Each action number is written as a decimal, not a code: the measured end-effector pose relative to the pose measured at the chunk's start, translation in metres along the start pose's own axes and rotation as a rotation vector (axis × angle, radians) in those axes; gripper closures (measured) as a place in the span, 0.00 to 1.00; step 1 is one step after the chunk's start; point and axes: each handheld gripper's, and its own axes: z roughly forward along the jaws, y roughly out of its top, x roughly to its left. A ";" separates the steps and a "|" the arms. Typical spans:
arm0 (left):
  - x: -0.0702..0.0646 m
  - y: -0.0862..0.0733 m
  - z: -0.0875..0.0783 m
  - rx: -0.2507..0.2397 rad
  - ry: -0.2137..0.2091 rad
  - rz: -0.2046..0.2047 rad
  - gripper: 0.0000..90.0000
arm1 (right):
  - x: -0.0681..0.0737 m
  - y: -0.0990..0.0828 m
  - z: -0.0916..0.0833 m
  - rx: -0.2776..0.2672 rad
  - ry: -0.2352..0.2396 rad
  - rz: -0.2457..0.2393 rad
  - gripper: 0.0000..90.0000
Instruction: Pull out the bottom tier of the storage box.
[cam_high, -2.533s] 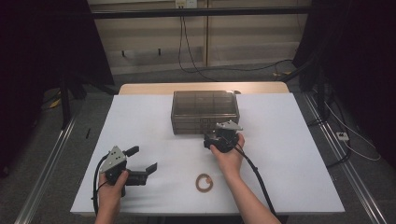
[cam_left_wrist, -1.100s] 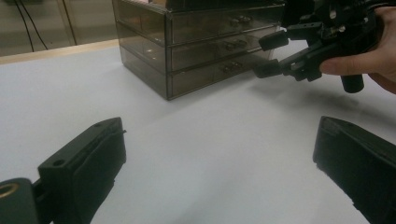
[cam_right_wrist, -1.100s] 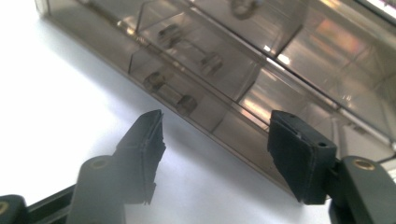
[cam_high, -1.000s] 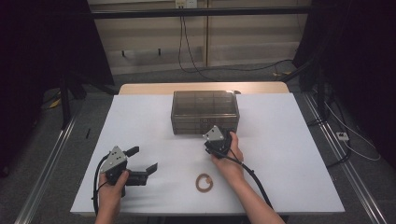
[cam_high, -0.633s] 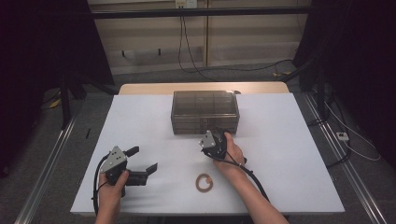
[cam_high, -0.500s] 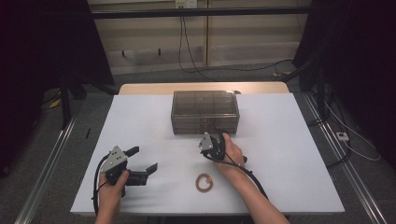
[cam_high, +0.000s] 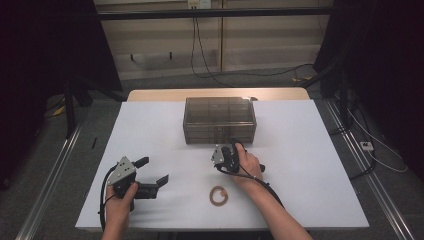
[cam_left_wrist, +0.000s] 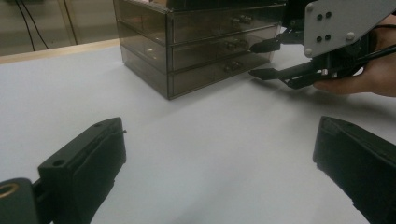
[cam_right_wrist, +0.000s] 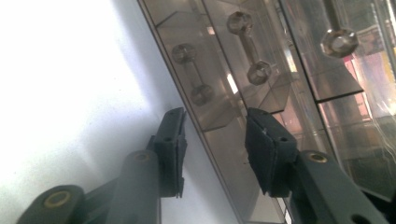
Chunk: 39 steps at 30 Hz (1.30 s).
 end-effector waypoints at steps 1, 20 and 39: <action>0.000 0.000 0.000 -0.003 0.000 0.000 0.03 | 0.001 0.000 0.000 0.001 -0.001 -0.004 0.67; 0.000 -0.001 0.000 0.006 0.003 -0.002 0.03 | 0.005 0.004 0.008 -0.012 0.008 -0.141 0.75; 0.001 -0.001 -0.001 0.006 0.004 -0.003 0.03 | 0.007 0.011 0.013 -0.014 -0.007 -0.192 0.80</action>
